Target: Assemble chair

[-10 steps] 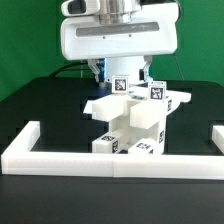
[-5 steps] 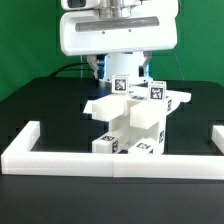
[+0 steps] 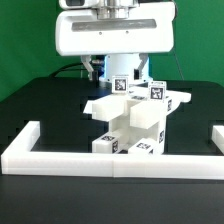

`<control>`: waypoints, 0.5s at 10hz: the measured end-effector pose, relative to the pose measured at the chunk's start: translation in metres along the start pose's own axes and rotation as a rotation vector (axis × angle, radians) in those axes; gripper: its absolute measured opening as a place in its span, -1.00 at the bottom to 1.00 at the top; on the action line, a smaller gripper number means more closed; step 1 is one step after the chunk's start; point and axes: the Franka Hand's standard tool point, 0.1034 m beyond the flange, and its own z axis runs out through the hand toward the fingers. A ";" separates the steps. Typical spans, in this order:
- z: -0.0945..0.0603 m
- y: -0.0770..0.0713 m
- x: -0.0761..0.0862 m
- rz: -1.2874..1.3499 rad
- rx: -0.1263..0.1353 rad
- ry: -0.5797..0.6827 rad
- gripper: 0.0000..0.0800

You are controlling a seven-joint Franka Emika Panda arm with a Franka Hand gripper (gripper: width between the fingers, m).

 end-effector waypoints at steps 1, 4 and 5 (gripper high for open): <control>0.000 0.001 0.000 0.002 0.000 -0.001 0.62; 0.005 -0.001 -0.002 0.014 -0.003 -0.011 0.62; 0.007 -0.001 -0.002 0.013 -0.004 -0.013 0.62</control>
Offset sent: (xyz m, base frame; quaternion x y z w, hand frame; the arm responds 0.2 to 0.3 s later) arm 0.0042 0.0105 -0.0080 -0.0002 -0.0016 0.0140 0.9999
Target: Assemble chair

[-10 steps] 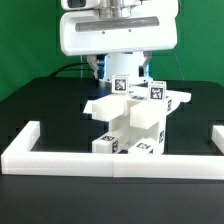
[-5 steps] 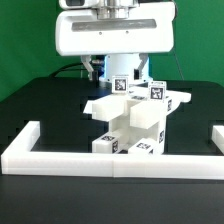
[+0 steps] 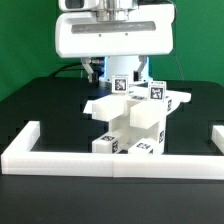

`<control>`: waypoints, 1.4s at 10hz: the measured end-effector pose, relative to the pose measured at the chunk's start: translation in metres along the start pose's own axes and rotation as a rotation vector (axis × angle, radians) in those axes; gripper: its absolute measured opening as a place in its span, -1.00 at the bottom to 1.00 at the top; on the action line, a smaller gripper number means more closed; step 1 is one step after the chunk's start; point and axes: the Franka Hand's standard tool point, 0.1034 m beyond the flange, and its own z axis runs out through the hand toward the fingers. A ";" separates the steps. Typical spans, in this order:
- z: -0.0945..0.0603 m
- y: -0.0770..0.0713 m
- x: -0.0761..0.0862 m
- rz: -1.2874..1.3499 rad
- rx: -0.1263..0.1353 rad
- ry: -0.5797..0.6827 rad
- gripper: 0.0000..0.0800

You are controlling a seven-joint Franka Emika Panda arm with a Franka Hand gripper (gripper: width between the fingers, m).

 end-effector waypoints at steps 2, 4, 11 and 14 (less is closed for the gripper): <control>0.000 0.000 0.001 0.000 -0.001 0.001 0.31; 0.000 -0.001 0.002 -0.001 0.000 0.001 -0.29; 0.000 -0.002 0.002 0.305 0.001 0.001 -0.29; 0.001 -0.003 0.002 0.477 0.002 0.001 -0.28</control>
Offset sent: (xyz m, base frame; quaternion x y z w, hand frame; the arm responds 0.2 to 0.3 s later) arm 0.0000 0.0000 0.0000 0.0000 0.0000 0.0000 1.0000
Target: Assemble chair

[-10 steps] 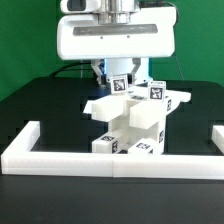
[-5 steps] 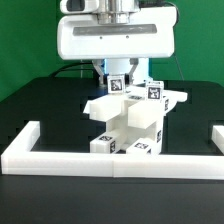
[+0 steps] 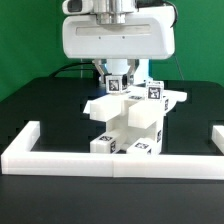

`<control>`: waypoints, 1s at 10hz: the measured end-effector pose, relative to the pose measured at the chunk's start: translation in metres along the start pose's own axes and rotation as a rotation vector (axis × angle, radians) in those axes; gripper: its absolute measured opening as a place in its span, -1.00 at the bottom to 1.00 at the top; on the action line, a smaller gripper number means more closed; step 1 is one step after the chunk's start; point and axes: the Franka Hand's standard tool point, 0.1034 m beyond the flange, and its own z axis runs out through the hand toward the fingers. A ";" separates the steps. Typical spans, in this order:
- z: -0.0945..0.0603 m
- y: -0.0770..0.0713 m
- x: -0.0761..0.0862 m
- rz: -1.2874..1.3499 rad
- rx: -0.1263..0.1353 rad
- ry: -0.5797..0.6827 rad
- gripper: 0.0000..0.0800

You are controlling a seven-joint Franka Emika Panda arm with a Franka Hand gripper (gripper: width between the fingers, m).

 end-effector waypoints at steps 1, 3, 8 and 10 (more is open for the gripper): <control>0.000 0.000 0.000 0.048 0.000 0.000 -0.28; 0.000 -0.001 0.000 0.156 0.001 0.000 -0.28; 0.000 -0.002 -0.001 0.475 0.003 -0.001 -0.28; 0.001 -0.003 -0.001 0.586 0.007 -0.004 -0.28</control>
Offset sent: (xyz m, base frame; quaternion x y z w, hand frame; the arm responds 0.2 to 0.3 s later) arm 0.0000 0.0000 0.0000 0.0000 0.0000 0.1938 0.9810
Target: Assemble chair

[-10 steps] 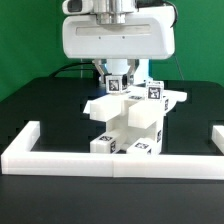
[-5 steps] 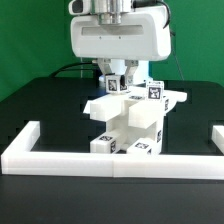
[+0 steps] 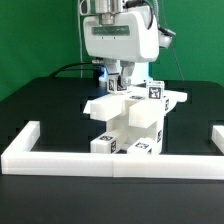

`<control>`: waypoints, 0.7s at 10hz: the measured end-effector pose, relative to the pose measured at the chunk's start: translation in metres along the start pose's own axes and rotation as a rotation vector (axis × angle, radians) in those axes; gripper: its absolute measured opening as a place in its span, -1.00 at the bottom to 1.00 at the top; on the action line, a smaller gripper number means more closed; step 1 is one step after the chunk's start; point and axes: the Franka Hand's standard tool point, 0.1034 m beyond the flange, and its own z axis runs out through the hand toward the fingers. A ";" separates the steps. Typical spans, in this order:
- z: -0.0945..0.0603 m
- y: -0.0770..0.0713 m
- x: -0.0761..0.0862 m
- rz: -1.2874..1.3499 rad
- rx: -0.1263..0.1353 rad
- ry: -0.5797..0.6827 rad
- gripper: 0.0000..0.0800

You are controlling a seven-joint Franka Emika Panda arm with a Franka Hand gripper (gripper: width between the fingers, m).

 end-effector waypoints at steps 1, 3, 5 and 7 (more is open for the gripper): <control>0.000 0.000 0.000 0.027 0.000 0.000 -0.28; 0.000 -0.001 -0.002 0.160 0.003 -0.004 -0.28; 0.001 -0.002 -0.003 0.299 0.008 -0.011 -0.28; 0.001 -0.003 -0.005 0.383 0.013 -0.018 -0.28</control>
Offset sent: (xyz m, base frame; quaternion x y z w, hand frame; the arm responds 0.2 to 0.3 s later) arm 0.0000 0.0000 0.0000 0.0000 0.0000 0.1938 0.9810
